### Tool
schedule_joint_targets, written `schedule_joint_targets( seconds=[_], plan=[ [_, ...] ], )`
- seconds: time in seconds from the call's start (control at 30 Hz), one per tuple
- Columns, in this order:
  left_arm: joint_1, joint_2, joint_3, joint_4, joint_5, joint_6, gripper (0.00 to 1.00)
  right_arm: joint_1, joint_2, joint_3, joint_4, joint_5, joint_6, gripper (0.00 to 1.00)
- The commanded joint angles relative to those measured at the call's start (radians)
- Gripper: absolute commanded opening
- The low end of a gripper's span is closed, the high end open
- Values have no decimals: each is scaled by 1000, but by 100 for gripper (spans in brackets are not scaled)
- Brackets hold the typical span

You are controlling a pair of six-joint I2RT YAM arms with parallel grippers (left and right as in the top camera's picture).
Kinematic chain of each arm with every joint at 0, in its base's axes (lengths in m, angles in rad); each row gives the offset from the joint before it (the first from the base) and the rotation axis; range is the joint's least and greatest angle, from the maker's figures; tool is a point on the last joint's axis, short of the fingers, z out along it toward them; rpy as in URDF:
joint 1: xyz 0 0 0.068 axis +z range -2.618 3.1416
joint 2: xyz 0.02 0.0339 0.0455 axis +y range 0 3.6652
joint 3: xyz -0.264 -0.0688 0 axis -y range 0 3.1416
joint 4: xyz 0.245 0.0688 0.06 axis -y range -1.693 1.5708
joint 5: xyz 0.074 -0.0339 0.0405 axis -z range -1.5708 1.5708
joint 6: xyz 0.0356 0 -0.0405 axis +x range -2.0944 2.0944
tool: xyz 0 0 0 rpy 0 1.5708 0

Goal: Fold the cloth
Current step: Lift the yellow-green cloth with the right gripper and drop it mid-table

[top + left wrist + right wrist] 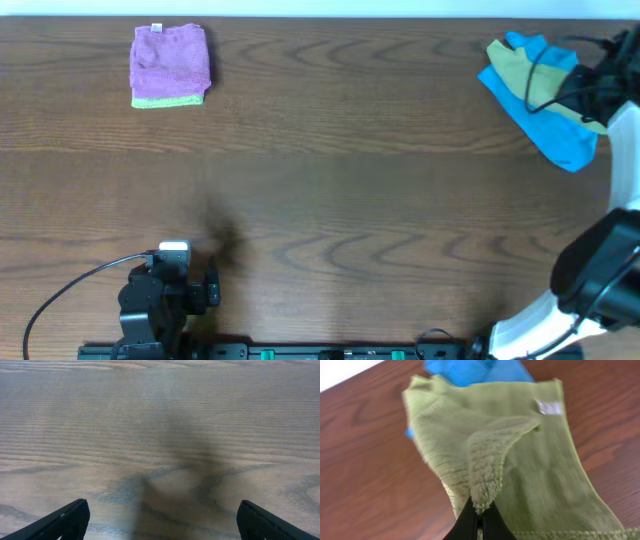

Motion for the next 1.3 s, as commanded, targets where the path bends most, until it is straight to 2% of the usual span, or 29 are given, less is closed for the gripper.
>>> schedule_joint_targets(
  seconds=[0.0, 0.47, 0.73, 1.07, 1.27],
  plan=[
    [-5, -6, -37, -42, -19, 25, 95, 62, -71, 15, -38, -18, -32, 1],
    [-5, -6, -37, -42, -19, 25, 95, 403, -335, 15, -324, -33, -55, 1],
    [-5, -6, -37, -42, -19, 25, 95, 634, -383, 15, -419, -140, -55, 1],
    [-5, -6, -37, -42, -19, 25, 95, 966, -383, 15, -360, -225, -42, 1],
    [-5, -6, -37, -42, -19, 25, 95, 1098, -381, 15, -293, -215, -28, 1]
  ],
)
